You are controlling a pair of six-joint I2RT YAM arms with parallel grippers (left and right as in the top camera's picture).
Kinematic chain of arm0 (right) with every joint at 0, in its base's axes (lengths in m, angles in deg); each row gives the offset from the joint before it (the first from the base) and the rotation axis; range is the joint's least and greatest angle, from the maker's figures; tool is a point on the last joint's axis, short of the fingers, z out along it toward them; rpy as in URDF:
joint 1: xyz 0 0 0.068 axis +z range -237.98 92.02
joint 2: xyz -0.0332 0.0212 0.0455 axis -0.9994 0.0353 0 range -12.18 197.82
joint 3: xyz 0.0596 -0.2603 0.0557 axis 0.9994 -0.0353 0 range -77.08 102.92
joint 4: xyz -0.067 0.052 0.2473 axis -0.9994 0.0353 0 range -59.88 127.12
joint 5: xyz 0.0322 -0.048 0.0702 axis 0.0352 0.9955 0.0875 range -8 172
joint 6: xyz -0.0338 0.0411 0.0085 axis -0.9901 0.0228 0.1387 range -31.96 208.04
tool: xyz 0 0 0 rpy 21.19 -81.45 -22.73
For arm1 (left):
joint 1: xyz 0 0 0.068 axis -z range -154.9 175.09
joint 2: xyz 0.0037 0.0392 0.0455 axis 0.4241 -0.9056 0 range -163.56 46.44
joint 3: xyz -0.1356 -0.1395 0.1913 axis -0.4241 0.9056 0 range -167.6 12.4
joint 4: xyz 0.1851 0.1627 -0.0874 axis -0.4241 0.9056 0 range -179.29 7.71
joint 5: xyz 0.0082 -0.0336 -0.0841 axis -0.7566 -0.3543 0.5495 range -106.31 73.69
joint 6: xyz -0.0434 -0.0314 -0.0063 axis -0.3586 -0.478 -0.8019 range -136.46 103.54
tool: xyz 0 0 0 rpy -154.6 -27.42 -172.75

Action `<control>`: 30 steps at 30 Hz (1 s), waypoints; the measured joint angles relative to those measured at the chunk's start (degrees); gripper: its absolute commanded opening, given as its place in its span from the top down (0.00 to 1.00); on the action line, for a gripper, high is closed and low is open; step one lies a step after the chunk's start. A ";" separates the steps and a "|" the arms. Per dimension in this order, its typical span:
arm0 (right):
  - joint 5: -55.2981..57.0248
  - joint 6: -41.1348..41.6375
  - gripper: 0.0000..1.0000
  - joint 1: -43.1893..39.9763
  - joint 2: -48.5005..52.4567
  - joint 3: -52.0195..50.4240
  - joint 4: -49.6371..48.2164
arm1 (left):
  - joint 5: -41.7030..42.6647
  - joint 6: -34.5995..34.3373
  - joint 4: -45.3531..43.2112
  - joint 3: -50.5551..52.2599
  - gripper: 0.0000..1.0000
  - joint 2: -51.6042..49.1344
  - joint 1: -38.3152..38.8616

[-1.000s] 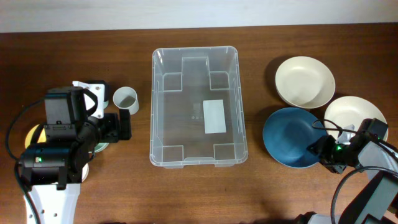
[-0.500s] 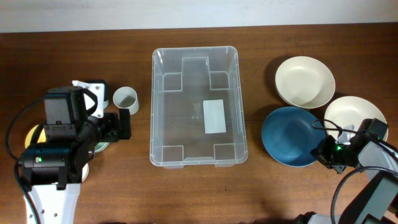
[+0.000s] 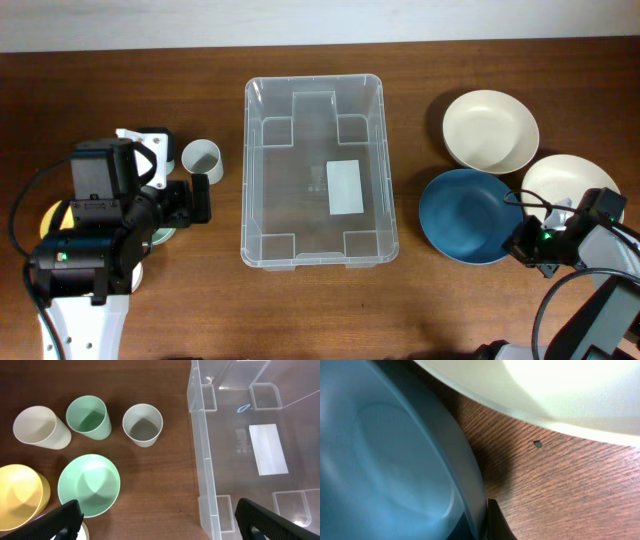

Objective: Pack container
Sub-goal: 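Lower the right gripper onto the dark blue bowl rim and grasp, then lift the blue bowl and lower it into the clear container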

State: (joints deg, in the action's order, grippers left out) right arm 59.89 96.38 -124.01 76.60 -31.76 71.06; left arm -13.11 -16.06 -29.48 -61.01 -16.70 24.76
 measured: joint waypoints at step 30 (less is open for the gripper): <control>12.44 2.21 0.96 41.22 -10.12 46.73 16.02 | 0.00 0.00 -0.87 0.00 0.00 -0.15 0.00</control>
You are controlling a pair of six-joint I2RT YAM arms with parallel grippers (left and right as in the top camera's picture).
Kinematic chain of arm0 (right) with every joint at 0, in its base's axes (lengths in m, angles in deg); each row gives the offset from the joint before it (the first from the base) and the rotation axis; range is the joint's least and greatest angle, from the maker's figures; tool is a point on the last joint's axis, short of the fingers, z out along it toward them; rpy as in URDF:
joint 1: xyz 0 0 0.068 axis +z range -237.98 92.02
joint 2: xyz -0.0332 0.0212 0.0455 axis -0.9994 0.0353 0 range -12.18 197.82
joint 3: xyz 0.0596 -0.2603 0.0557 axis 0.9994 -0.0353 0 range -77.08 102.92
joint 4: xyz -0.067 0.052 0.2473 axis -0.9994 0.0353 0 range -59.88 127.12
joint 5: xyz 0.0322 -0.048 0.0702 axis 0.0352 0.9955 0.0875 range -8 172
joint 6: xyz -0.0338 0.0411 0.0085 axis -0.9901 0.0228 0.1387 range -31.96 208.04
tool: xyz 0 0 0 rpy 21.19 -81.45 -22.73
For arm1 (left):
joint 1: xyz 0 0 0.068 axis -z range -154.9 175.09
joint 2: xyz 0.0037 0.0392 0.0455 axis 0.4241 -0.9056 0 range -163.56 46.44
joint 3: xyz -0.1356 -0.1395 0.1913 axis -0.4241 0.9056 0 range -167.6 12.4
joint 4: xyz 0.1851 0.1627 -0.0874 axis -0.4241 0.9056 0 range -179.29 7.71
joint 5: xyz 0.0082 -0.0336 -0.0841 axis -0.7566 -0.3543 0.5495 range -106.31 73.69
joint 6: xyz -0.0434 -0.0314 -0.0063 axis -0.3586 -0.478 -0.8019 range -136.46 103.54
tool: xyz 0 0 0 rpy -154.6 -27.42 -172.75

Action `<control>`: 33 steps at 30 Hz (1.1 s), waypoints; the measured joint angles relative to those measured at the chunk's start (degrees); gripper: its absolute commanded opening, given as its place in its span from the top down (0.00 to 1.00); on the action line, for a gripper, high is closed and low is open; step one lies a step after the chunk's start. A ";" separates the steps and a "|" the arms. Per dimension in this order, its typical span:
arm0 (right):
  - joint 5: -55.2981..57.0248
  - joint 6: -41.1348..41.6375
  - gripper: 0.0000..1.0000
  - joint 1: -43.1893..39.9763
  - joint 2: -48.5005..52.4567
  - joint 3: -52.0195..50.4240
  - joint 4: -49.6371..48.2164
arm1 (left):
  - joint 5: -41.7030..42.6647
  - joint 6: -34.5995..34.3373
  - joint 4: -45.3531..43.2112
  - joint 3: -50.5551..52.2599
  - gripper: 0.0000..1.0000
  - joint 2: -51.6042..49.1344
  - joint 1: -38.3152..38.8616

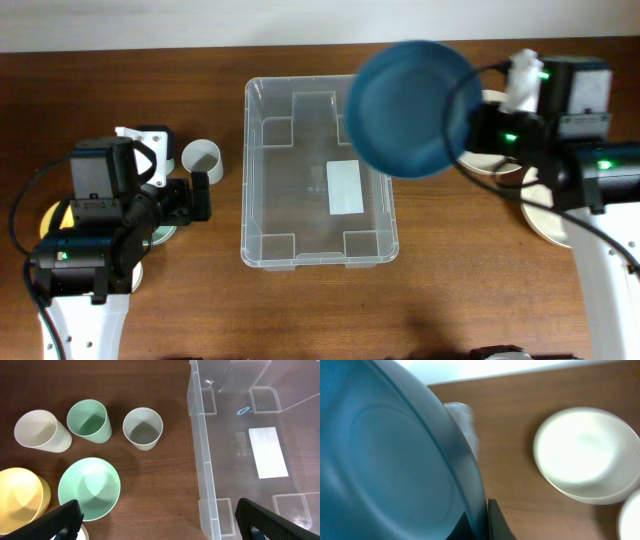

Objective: Pack container
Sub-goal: 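Lift the blue bowl and lower it into the clear container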

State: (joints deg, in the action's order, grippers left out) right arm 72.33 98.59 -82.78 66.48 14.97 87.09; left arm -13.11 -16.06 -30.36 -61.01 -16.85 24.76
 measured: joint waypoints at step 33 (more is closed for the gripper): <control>4.90 1.49 0.85 14.43 38.10 9.42 -12.46 | -0.72 -2.23 -0.02 0.00 0.00 -1.92 -19.32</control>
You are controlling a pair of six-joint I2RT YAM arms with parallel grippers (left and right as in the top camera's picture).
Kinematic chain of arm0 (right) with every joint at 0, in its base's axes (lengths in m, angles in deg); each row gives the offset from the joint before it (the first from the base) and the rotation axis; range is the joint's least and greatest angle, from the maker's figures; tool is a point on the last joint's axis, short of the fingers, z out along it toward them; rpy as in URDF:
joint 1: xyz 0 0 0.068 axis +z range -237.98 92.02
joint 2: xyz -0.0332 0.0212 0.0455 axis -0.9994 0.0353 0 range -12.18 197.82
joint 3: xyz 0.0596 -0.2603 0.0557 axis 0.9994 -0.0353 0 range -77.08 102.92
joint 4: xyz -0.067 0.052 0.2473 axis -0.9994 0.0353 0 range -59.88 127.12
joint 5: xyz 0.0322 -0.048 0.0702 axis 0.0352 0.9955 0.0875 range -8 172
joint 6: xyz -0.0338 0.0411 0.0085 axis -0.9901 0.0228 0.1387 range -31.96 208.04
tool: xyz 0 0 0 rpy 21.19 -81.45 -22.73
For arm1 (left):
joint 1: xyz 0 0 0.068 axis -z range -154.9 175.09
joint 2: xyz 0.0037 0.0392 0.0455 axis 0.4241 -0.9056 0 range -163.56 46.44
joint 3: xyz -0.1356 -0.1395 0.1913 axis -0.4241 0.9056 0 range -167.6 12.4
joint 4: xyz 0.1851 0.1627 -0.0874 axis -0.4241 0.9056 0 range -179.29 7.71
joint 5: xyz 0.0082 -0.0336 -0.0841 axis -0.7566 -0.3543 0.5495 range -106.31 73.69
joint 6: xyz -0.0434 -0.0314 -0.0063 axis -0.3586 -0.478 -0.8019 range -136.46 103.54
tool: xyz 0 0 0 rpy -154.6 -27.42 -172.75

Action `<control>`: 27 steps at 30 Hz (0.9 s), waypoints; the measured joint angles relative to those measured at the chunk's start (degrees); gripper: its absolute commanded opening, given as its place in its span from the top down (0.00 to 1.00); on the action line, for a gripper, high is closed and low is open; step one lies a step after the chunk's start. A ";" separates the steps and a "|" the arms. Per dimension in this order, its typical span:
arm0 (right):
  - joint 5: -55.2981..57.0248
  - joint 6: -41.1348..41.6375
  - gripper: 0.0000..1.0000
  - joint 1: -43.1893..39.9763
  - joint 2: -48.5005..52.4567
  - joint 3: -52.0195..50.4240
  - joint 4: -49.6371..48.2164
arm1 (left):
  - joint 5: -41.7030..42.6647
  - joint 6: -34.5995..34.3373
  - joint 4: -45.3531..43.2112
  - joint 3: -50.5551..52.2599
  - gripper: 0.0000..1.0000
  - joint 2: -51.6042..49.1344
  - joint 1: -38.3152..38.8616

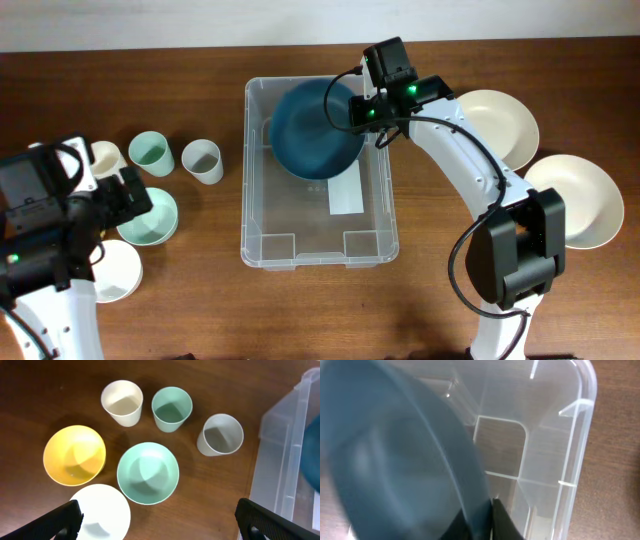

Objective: Pack container
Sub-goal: 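Lift the blue bowl and lower it into the clear container, then release the blue bowl and move the right gripper to the cream bowls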

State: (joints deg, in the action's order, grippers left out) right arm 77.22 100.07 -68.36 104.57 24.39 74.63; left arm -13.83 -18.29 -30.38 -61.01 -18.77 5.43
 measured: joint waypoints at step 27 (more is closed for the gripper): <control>12.26 7.82 0.40 -7.06 -9.31 12.28 19.69 | 4.63 1.22 -1.51 0.00 0.00 0.00 3.52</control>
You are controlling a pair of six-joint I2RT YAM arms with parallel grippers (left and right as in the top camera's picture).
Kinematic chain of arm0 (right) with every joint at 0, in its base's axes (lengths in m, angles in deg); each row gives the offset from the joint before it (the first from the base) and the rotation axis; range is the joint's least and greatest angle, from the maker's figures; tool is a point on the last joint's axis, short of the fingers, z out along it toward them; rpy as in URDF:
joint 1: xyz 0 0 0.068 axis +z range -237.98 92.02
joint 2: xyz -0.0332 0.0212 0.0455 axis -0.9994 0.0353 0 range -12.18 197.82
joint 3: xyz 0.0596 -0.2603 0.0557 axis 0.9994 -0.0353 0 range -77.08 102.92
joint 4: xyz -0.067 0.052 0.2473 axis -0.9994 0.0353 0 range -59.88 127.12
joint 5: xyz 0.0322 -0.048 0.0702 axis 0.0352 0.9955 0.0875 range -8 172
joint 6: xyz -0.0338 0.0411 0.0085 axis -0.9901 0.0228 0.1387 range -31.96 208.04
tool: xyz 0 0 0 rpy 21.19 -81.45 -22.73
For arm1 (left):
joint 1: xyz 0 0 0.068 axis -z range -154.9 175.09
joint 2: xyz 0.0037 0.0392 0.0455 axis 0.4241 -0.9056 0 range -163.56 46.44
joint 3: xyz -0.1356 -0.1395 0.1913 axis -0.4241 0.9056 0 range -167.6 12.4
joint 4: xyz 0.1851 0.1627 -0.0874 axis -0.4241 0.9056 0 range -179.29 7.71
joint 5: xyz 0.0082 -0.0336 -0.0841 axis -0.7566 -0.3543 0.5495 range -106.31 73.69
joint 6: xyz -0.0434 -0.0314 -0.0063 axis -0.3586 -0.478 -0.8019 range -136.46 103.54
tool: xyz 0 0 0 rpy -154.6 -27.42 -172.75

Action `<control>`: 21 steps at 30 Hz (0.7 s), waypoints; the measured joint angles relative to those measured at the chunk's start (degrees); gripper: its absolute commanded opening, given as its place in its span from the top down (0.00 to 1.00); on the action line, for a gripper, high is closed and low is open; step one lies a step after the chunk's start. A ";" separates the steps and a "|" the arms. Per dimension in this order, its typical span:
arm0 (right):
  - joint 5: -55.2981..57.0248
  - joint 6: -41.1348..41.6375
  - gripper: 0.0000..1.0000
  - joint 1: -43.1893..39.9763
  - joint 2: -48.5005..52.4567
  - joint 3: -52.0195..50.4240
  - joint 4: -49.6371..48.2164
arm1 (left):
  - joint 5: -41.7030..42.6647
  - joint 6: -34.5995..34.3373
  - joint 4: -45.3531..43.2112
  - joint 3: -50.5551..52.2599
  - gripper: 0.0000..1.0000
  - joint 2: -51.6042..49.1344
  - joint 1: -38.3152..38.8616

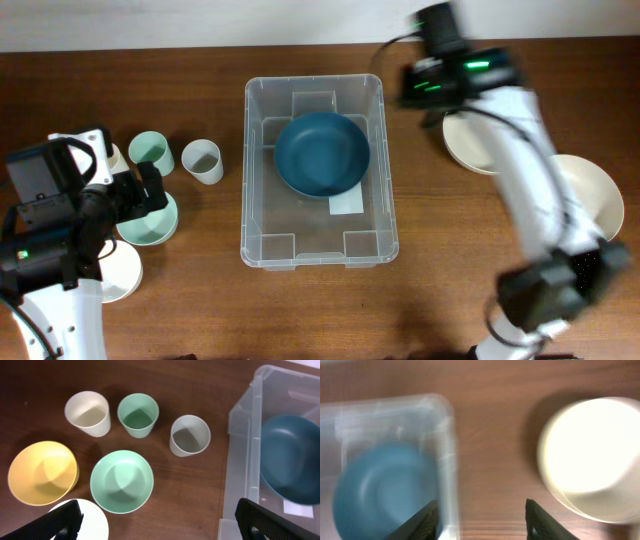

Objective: Pack container
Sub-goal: 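Release the blue bowl and move the right gripper to the cream bowls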

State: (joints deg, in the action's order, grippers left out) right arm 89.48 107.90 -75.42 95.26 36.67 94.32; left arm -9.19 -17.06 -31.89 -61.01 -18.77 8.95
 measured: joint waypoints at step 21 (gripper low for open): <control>-11.93 8.63 0.16 -59.58 -13.20 -13.81 17.18 | 0.00 0.57 -0.22 0.00 0.00 0.00 0.94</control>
State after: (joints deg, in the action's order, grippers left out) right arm 77.55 116.53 -135.00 82.06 22.86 111.50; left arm -9.19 -16.49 -32.10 -61.01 -18.77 9.89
